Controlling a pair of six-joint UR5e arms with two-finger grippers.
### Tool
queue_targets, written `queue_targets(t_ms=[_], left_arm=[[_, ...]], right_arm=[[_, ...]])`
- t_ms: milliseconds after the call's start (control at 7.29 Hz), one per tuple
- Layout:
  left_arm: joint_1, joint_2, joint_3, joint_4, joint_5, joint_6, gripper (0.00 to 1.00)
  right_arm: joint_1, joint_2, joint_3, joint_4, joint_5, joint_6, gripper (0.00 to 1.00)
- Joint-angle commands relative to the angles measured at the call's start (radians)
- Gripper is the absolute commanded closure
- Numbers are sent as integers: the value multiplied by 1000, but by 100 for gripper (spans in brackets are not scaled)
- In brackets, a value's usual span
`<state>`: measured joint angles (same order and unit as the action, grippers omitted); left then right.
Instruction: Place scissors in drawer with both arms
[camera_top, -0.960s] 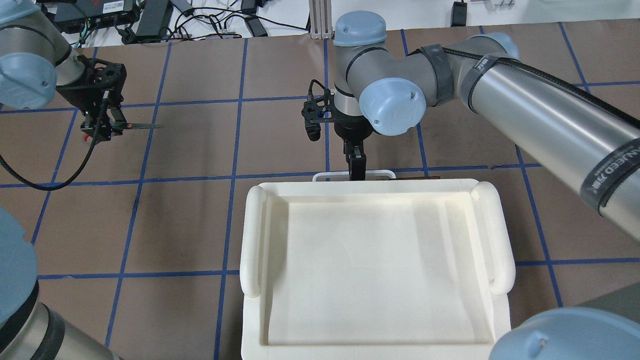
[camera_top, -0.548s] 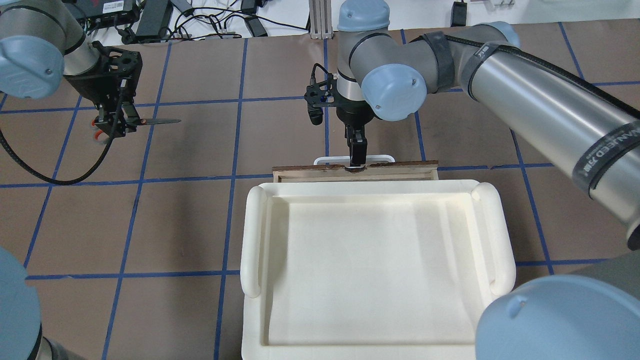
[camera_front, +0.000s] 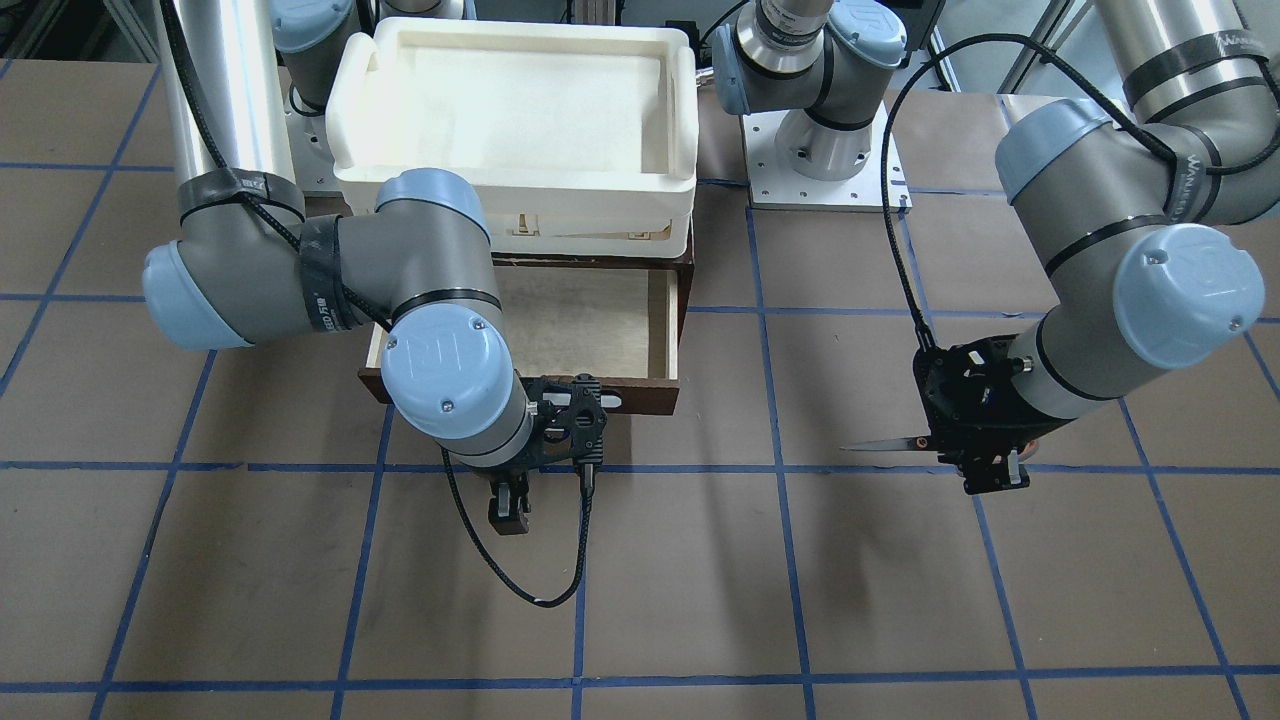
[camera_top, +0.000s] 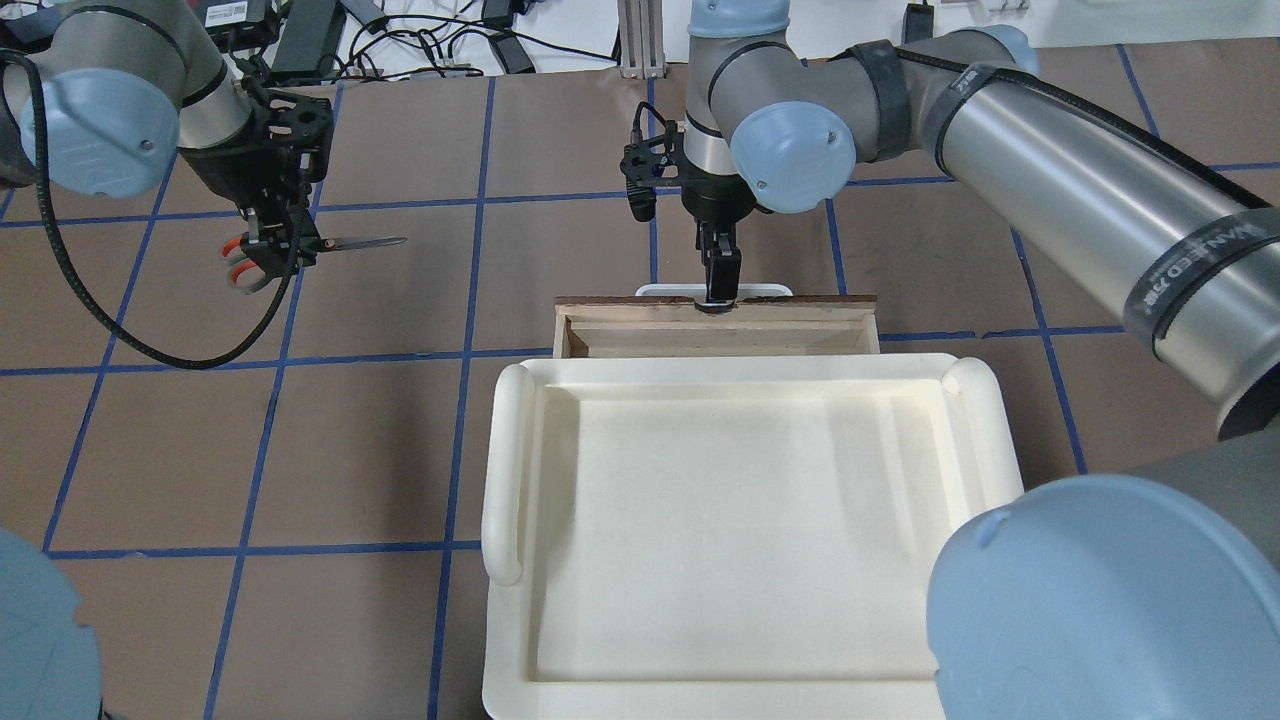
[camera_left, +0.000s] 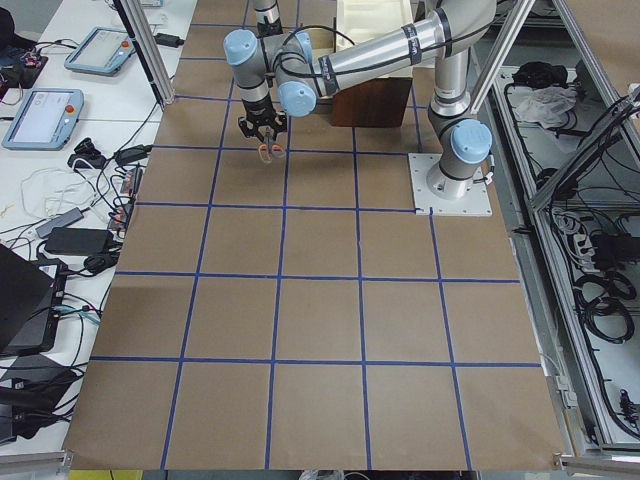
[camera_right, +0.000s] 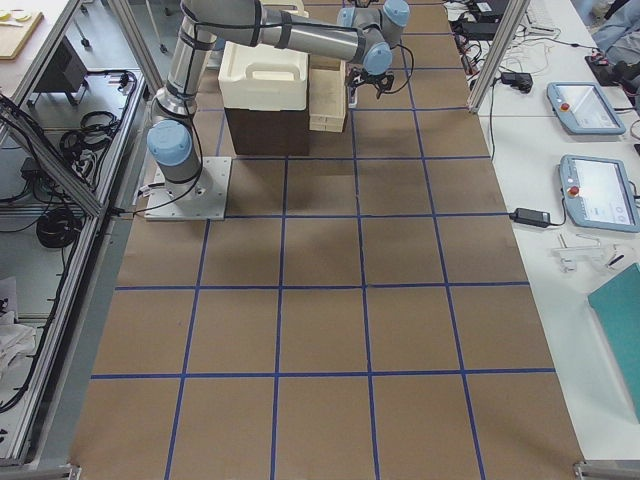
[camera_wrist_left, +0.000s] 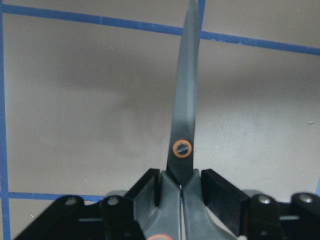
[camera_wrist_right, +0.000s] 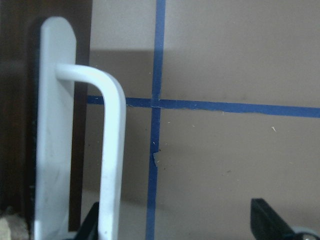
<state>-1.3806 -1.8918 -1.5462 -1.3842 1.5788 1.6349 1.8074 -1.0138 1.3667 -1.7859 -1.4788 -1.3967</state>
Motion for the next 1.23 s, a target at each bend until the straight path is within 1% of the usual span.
queue_targets(t_ms=[0,274,823,1097], left_arm=[[-5,-9,-2,1,-8,-4,100],[-12,-1,-2,1,-14,-4,100],[-123,26,0,2,-2,-6,100],[-133,28,0,2,1,-6,100]], right_arm=[[-5,38,-32,-35,0,-22,0],[-5,40,-38,-62,0,-30,0],[-5,47,-55,-64,-1,-34,0],[-5,64,-67,-66,-1,-34,0]])
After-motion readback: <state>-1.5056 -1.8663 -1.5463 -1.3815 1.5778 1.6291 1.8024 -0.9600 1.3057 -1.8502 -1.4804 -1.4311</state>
